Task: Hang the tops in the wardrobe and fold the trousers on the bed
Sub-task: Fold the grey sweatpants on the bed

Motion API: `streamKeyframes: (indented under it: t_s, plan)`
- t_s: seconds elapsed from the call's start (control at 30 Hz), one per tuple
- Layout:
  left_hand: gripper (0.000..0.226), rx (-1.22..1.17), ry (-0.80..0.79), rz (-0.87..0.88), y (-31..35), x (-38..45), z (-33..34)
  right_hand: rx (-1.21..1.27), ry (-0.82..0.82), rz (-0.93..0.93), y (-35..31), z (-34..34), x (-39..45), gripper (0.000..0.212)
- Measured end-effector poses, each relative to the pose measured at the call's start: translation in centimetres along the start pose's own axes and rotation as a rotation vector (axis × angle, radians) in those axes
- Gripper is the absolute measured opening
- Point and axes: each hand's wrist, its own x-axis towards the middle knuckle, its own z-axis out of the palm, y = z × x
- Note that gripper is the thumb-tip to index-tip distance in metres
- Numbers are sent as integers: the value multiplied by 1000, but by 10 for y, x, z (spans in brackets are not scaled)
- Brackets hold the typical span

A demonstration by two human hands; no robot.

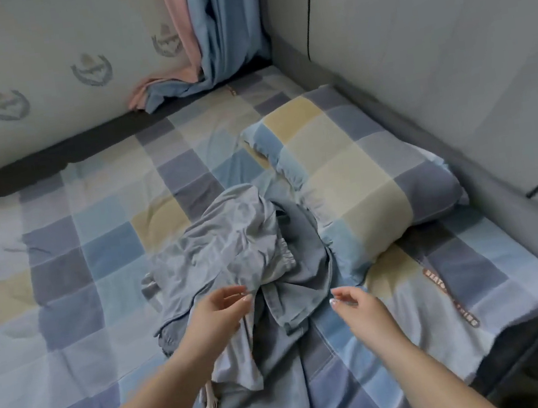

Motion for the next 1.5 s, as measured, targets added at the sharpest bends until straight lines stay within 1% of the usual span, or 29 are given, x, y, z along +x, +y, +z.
streamKeyframes:
  t_s: [0.07,0.17,0.23,0.33,0.4,0.47,0.5,0.53,0.57,0.6,0.63,0.67,0.7,0.77,0.8,0.87,0.93,0.97,1.03,1.07,1.13,1.17,1.2,1.23,1.27,1.33,1.37,1.43,1.5]
  plan:
    - [15,30,-5,5,-6,49,14,-9,-14,18,10,13,55,29]
    - [15,167,-17,61,-19,119,34,-50,-80,8,21,37,123,41]
    - [25,306,-17,103,-33,159,48,-107,-151,-19,27,55,161,47]
    - [48,564,-51,143,-47,203,63,-150,-219,-68,38,79,210,58]
    - [60,645,-75,159,-57,222,71,-130,-216,-74,48,98,239,68]
    - [67,654,-84,162,-66,234,75,-58,-189,-7,56,111,256,77]
    - [68,642,-90,160,-72,237,76,-9,-185,5,61,117,262,77]
    - [67,617,-97,157,-77,238,77,29,-181,-15,62,123,265,69]
    - [63,571,-102,150,-78,240,75,53,-171,-54,60,127,264,52]
    - [56,484,-94,135,-77,240,73,80,-168,-103,56,131,258,35]
    - [47,373,-94,90,-74,236,69,104,-169,-149,49,134,248,23]
    - [38,260,-89,38,-69,231,64,117,-165,-203,40,137,235,17]
    - [33,169,-78,-5,-64,226,59,109,-157,-261,31,139,222,14]
    - [32,73,-77,-85,-53,211,41,95,-167,-349,8,143,193,16]
    - [31,42,-83,-108,-46,203,33,95,-182,-385,-2,143,181,18]
    - [25,25,-87,-96,-26,181,7,77,-234,-477,-27,143,152,20]
    - [24,113,-47,-24,-6,161,-20,37,-294,-595,-49,144,126,25]
    - [22,191,-9,22,5,151,-34,20,-297,-622,-61,144,113,25]
    - [12,360,52,115,28,121,-63,12,-223,-618,-87,143,89,25]
    - [9,452,56,158,38,107,-75,15,-167,-602,-98,141,80,31]
    - [12,611,23,244,60,71,-100,-4,-96,-577,-123,139,63,53]
    - [13,665,-6,275,70,52,-113,-59,-76,-573,-135,139,54,63]
    - [14,703,-32,305,81,33,-125,-136,-57,-581,-147,140,43,67]
    - [15,725,-45,330,89,13,-139,-198,-39,-606,-159,143,29,65]
    - [15,732,-46,359,97,-7,-151,-244,-20,-634,-168,147,16,56]
    - [10,725,-10,430,110,-51,-184,-334,30,-691,-188,158,-21,27]
    - [11,726,22,476,115,-74,-202,-383,61,-695,-197,163,-43,16]
    - [15,767,117,554,120,-110,-236,-455,114,-686,-212,171,-79,13]
    - [21,826,240,627,121,-145,-273,-475,179,-716,-229,179,-118,11]
